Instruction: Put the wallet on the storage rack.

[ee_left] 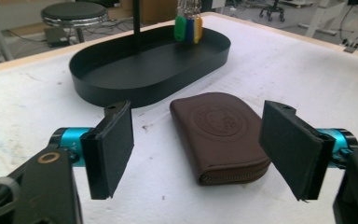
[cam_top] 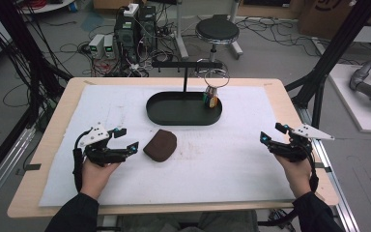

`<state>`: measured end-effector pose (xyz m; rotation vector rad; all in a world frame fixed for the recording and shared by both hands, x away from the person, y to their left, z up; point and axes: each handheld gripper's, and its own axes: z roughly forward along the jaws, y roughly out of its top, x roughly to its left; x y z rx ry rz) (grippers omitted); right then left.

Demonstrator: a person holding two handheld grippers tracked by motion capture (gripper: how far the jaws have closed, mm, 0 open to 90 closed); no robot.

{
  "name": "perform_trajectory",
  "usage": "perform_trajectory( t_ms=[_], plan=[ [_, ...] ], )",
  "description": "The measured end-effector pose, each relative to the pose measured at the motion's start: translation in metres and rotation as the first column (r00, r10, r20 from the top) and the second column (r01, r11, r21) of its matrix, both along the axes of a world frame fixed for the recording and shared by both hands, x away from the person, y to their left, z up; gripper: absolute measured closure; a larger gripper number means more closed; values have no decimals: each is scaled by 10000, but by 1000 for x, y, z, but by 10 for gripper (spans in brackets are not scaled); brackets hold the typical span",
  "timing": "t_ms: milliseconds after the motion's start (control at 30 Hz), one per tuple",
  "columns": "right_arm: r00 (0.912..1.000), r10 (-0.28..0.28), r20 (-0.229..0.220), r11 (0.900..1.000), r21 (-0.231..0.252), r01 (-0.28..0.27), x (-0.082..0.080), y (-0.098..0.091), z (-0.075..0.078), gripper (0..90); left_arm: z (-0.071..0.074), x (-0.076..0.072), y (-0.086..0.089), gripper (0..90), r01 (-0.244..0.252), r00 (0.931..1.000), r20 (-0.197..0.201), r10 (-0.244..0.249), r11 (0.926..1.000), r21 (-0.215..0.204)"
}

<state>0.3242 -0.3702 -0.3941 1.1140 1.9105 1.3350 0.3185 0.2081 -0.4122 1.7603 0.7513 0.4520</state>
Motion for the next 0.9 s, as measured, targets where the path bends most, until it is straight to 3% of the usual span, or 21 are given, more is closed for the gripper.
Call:
perform_trajectory(
  t_ms=[200,433,600,900],
  plan=[
    [10000,-6,12,10000,-98,6,-1,1,-1,248,-4,-1,-8,270,-345,9988,-349,340,9993,-123],
    [10000,-2,-5,9998,-222,2,2,3,-1,250,-12,-1,-12,267,-374,9973,-627,373,9993,7],
    [10000,4,1,9995,-322,-4,4,4,-2,250,-19,2,-13,257,-545,9903,-1275,547,9985,47],
    [10000,72,-55,9990,-438,-75,5,6,-3,251,-25,5,-19,307,-662,9789,-1917,712,9973,326]
  ],
)
